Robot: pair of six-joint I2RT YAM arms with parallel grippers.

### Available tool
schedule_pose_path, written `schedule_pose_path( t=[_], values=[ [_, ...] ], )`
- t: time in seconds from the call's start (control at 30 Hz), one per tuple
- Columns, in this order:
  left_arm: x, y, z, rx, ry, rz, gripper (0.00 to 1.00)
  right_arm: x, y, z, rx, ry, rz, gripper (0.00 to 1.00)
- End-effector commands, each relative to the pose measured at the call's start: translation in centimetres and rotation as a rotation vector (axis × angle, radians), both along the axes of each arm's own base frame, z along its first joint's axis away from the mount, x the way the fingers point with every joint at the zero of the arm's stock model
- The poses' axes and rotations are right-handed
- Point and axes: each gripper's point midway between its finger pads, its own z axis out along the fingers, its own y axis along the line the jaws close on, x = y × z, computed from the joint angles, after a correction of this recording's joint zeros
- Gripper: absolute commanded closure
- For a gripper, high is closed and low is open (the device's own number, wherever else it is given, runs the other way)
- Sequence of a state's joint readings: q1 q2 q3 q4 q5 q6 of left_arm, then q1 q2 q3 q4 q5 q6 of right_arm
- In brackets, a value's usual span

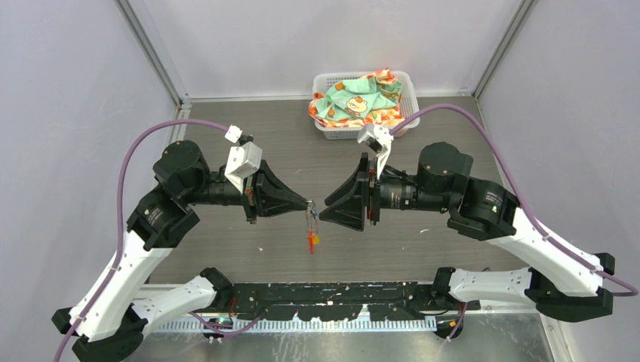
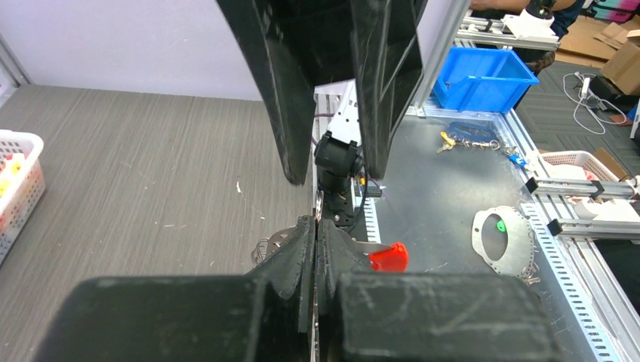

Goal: Put the keys on the keyring

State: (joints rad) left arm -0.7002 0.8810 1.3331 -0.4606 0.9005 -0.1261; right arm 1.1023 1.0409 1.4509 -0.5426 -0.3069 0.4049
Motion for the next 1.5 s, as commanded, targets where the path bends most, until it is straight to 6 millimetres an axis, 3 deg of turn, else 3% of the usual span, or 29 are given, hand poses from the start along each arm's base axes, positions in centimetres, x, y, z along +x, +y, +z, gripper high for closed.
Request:
schedule_pose_path(
  t=[0.0, 0.3, 0.4, 0.57, 0.6, 0.73, 0.83, 0.9, 1.13, 1.47],
  values=[
    [-0.5, 0.1, 1.3, -0.045, -0.033, -0.017, 1.0, 0.6, -0.2, 3.4, 0.061, -0.11, -0.012, 0.49],
    [-0.2, 0.0, 1.5, -0.051, -0.008, -0.004, 1.0, 0.4, 1.4, 2.9, 0.057, -0.13, 0.051, 0.53],
    [-0.2, 0.0, 1.6, -0.053, -0.008, -0.002, 1.0, 0.3, 1.7, 2.8, 0.055, -0.127, 0.066, 0.63],
    [-0.1, 0.0, 0.6, -0.032, -0.01, -0.002, 1.0, 0.1, 1.8, 2.8, 0.055, -0.131, 0.078, 0.97],
    [-0.1, 0.0, 0.1, -0.019, -0.009, -0.004, 1.0, 0.0, 1.7, 2.8, 0.051, -0.131, 0.084, 0.98],
    [-0.4, 0.0, -2.6, 0.05, 0.008, -0.033, 0.97, 0.0, 1.7, 2.2, -0.003, -0.12, 0.091, 0.99],
    [-1.0, 0.3, -4.1, 0.105, 0.026, -0.075, 0.72, -0.1, 1.5, 0.6, -0.102, -0.093, 0.107, 0.99],
    [-1.2, 0.4, -4.7, 0.14, 0.015, -0.105, 0.66, -0.2, 1.4, -0.4, -0.169, -0.076, 0.129, 0.99],
    [-1.5, 0.2, -4.4, 0.167, 0.015, -0.159, 0.81, -0.5, 1.7, -2.6, -0.309, -0.038, 0.188, 0.99],
    [-2.4, 0.7, -4.7, 0.186, 0.011, -0.204, 0.82, -0.4, 2.0, -3.2, -0.354, -0.027, 0.21, 0.99]
  ],
)
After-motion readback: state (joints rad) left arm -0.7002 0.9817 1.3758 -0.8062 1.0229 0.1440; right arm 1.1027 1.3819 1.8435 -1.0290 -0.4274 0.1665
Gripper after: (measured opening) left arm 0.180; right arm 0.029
